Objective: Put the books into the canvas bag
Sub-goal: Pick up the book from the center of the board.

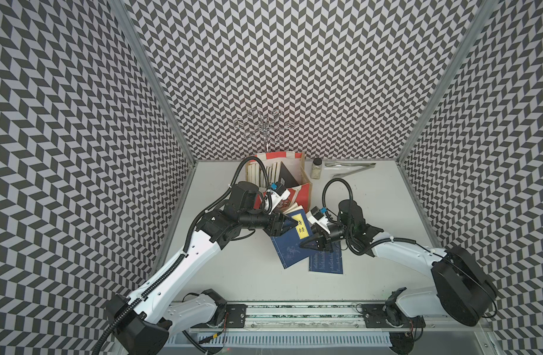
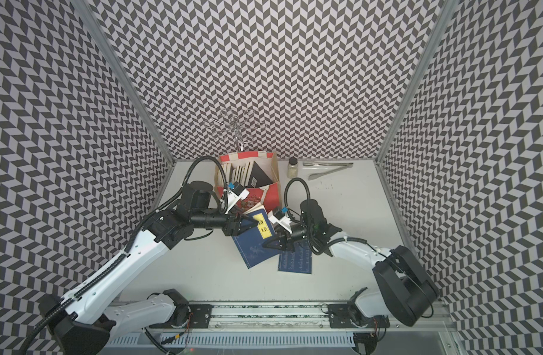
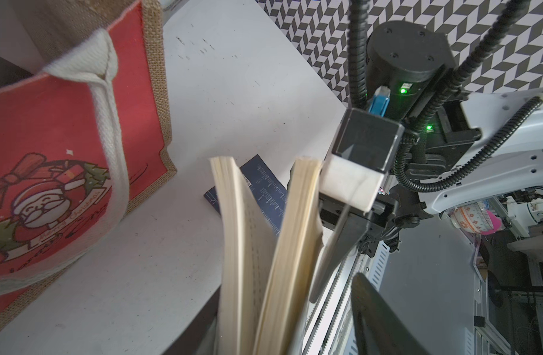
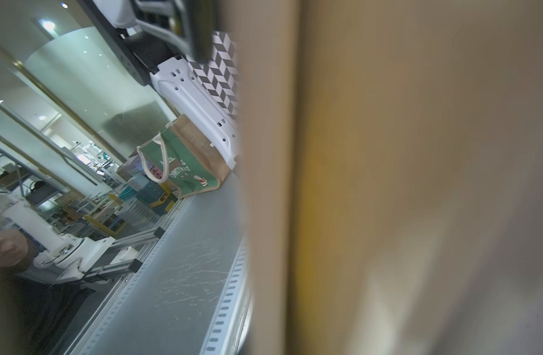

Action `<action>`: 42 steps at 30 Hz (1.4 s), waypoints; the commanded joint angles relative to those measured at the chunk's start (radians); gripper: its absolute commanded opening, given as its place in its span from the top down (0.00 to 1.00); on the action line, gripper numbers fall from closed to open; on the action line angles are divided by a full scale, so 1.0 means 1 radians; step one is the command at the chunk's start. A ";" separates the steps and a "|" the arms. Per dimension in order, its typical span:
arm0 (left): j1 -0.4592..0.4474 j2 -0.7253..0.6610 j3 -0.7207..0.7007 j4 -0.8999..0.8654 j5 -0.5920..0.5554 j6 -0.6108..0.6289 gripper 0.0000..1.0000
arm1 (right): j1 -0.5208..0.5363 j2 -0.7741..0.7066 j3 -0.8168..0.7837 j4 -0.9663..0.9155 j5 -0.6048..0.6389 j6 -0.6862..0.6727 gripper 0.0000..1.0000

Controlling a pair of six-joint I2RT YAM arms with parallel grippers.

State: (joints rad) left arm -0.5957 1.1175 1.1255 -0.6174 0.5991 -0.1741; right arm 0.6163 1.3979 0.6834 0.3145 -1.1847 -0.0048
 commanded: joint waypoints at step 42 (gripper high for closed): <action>0.050 -0.008 -0.029 -0.056 0.010 0.080 0.26 | -0.034 -0.015 0.047 -0.230 -0.175 -0.259 1.00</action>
State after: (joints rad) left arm -0.5312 1.0992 1.1091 -0.6754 0.6044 -0.1085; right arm 0.5846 1.4075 0.7265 0.0433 -1.2732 -0.1917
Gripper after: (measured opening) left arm 0.725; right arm 0.051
